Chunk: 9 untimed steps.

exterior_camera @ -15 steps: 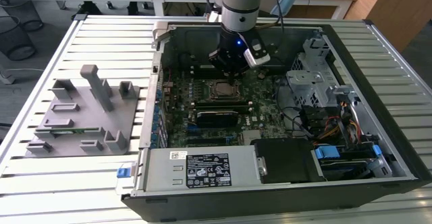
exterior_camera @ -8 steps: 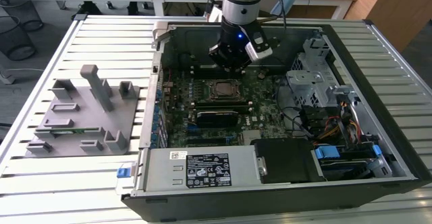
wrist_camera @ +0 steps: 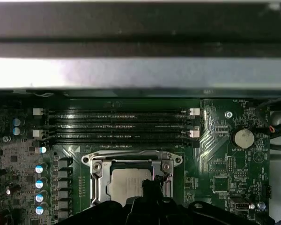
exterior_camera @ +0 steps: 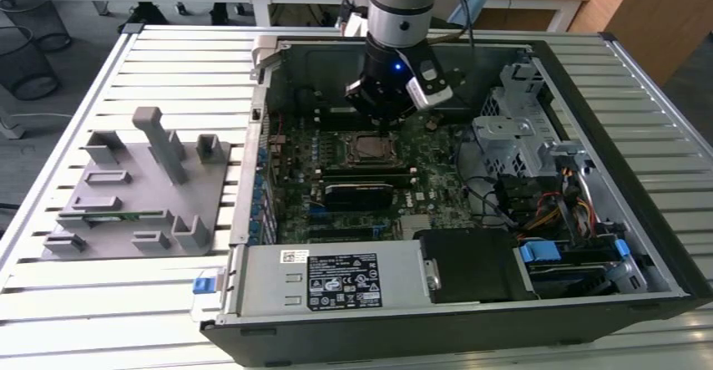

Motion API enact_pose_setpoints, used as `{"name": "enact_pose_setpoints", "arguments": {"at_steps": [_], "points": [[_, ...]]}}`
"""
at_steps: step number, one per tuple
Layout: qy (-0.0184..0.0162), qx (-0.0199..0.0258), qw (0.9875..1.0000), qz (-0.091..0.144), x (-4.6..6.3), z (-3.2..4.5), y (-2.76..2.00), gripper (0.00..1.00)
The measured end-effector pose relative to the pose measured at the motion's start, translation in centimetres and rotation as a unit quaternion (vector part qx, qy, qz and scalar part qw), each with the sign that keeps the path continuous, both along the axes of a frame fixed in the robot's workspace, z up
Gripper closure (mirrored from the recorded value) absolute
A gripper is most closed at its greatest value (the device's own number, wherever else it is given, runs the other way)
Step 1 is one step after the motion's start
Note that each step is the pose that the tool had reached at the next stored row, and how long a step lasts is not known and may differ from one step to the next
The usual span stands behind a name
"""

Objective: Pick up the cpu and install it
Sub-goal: 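Install the second cpu locking lever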

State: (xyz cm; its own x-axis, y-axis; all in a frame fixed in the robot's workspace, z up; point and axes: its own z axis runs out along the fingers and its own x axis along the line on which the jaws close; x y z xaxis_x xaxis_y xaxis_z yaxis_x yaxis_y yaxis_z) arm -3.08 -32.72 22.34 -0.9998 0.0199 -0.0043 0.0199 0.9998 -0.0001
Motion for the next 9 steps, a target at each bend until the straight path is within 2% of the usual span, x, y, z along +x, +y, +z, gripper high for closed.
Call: {"name": "enact_pose_setpoints", "arguments": {"at_steps": [6,9], "points": [[0.0,0.0,1.0,0.0,0.0,0.0,-1.18,0.89],[0.0,0.0,1.0,0.0,0.0,0.11,-1.43,0.89]]}}
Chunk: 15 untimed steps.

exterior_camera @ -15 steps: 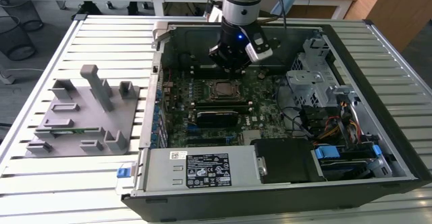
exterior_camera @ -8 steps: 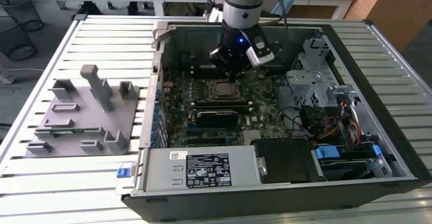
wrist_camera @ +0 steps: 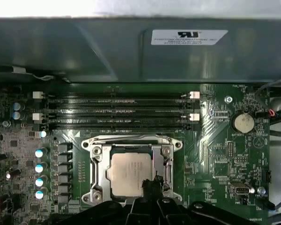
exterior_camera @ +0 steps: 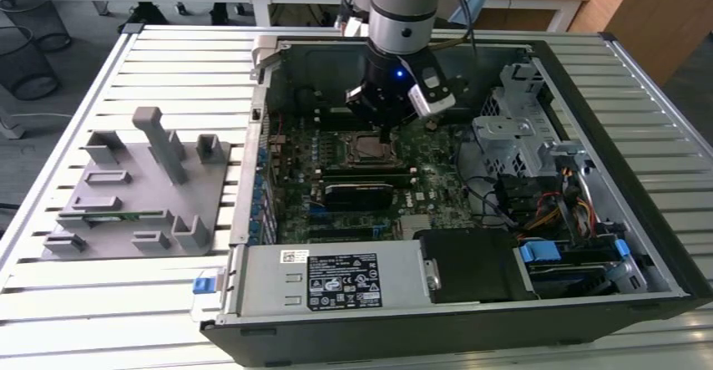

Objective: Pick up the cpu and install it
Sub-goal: 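Install the second cpu locking lever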

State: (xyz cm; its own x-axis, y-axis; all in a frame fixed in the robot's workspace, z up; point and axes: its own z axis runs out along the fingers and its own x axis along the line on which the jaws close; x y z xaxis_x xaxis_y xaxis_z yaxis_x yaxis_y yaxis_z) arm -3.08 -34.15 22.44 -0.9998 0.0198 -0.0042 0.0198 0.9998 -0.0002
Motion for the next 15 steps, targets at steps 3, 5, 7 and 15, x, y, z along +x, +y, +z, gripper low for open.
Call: {"name": "enact_pose_setpoints", "arguments": {"at_steps": [3,5,7,15], "points": [[0.0,0.0,1.0,0.0,0.0,0.46,-0.1,0.89],[-0.0001,0.0002,1.0,0.0,0.0,0.48,-0.39,0.89],[0.0,0.0001,1.0,0.0,0.0,0.49,-1.01,0.89],[0.0,0.0214,0.9998,0.0,0.0,0.47,-2.79,0.89]]}}
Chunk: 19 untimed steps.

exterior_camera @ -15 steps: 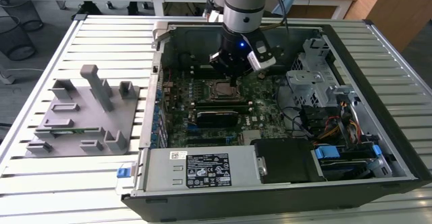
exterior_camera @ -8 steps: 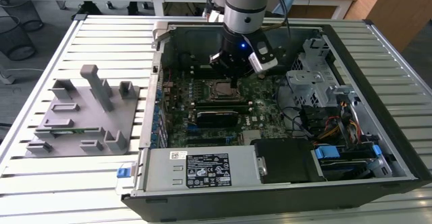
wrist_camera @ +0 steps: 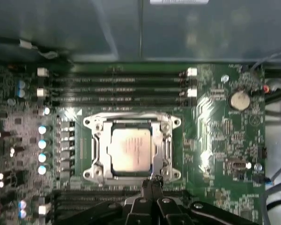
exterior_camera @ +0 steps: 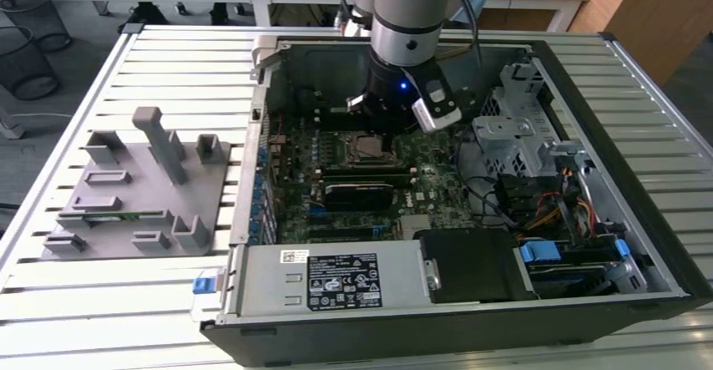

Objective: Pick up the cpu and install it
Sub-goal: 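Install the second cpu locking lever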

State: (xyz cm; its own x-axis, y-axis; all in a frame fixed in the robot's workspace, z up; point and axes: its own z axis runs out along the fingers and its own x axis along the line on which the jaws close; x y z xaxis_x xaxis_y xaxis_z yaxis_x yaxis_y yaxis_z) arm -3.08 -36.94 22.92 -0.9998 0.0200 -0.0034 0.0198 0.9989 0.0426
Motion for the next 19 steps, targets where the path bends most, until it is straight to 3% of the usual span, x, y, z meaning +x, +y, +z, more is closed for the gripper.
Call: {"name": "enact_pose_setpoints", "arguments": {"at_steps": [1,2,9,19], "points": [[0.0,0.0074,1.0,0.0,0.0,0.0,-0.06,0.89],[0.0,0.0111,0.9999,0.0,0.0,0.0,-0.18,0.89],[0.0,0.0112,0.9999,0.0,-0.2,-0.03,-1.22,0.89],[0.0,0.0114,0.9999,0.0,-2.0,-0.28,-1.73,0.89]]}}
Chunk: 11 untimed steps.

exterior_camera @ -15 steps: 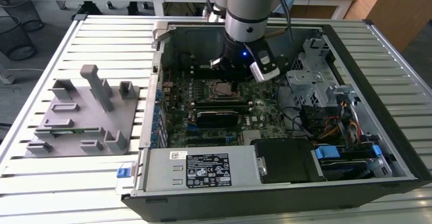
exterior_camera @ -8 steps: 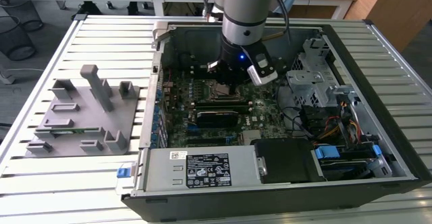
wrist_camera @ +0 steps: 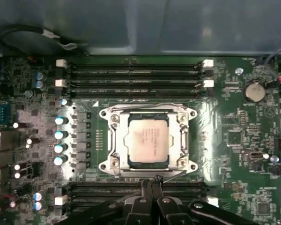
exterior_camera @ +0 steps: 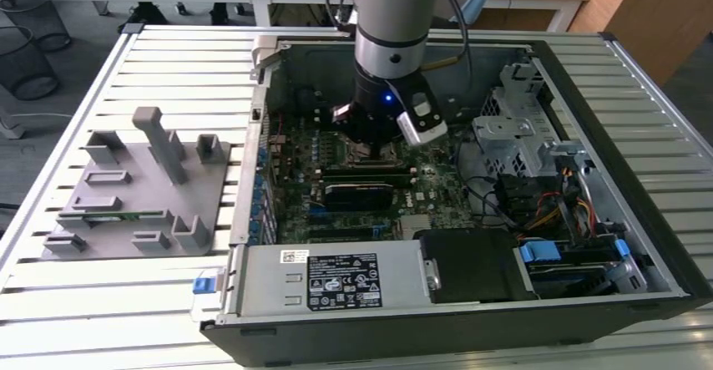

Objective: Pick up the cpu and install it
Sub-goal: 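Install the second cpu locking lever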

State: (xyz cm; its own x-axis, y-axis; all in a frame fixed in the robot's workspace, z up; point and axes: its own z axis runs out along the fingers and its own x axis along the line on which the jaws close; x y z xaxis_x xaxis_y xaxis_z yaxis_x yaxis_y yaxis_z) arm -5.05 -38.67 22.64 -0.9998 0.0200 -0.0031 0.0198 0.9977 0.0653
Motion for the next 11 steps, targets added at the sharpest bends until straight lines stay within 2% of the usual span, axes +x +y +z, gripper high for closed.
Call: {"name": "enact_pose_setpoints", "arguments": {"at_steps": [8,11], "points": [[0.0001,-0.0001,1.0,0.0,-1.08,-0.79,-0.07,0.89],[0.0,0.0025,1.0,0.0,-1.12,-0.84,-0.38,0.89]]}}
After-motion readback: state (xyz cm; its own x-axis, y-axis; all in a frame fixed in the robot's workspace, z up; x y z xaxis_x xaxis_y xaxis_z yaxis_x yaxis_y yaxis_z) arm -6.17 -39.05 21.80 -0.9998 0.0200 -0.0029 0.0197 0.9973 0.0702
